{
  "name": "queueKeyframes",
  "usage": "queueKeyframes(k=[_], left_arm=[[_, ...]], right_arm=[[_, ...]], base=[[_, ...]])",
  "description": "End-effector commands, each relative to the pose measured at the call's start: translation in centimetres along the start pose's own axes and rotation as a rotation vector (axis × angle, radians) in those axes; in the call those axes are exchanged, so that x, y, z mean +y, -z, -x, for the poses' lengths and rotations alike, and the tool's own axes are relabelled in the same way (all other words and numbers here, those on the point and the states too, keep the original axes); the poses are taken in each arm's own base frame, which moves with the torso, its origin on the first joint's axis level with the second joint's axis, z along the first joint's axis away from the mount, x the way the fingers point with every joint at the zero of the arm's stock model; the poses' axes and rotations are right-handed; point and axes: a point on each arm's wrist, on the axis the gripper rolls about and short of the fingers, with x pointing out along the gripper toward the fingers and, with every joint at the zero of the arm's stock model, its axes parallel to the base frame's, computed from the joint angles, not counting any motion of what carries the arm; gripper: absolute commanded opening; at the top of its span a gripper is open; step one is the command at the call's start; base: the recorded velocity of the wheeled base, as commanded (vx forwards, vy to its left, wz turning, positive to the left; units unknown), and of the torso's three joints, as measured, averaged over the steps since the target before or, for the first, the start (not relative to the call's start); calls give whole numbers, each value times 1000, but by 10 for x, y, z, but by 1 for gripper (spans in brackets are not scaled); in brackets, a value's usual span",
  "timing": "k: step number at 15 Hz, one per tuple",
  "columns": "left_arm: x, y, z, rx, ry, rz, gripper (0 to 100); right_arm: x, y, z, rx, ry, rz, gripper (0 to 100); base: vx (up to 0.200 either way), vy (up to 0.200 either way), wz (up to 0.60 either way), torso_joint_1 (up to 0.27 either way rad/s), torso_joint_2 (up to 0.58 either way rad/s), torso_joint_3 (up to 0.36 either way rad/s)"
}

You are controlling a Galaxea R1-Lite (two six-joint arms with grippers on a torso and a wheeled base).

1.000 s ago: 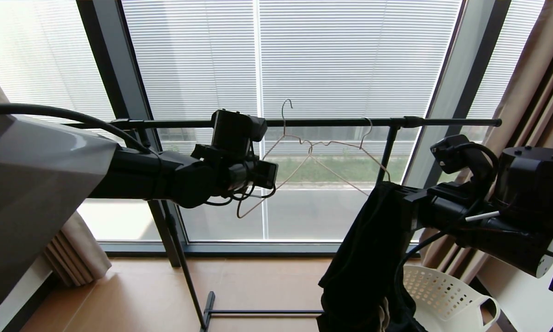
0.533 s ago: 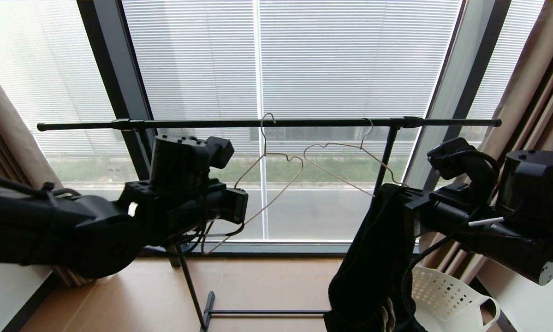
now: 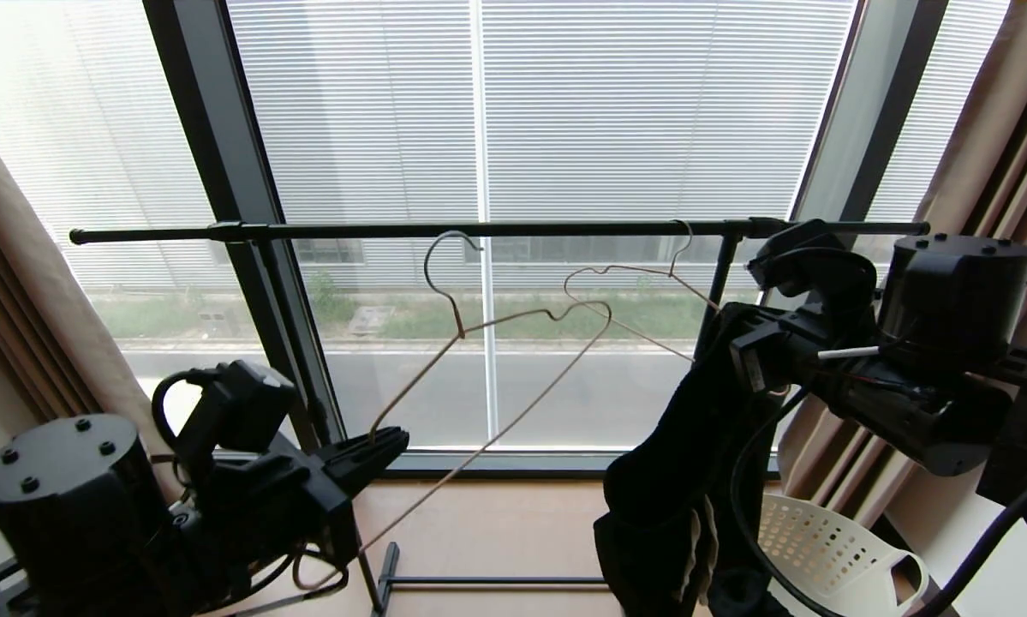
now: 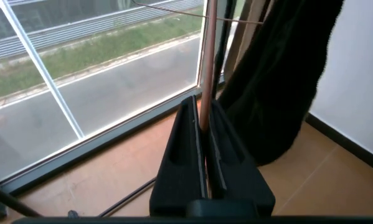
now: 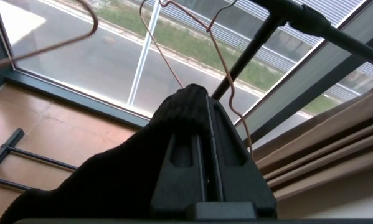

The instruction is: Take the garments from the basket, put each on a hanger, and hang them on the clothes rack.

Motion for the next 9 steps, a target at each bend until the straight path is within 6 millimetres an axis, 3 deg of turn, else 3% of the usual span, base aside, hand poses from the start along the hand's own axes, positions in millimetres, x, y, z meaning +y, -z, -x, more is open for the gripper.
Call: queueKeyframes(k=[1, 9], left_arm=[[-2, 18, 23, 26, 50, 7, 0], [-17, 20, 24, 25, 133, -14, 0]], right_arm=[[11, 2, -12, 28, -6, 23, 0], [10, -4, -19, 22, 35, 40, 0]], base=[[0, 0, 0, 0, 0, 0], [0, 0, 0, 0, 0, 0]])
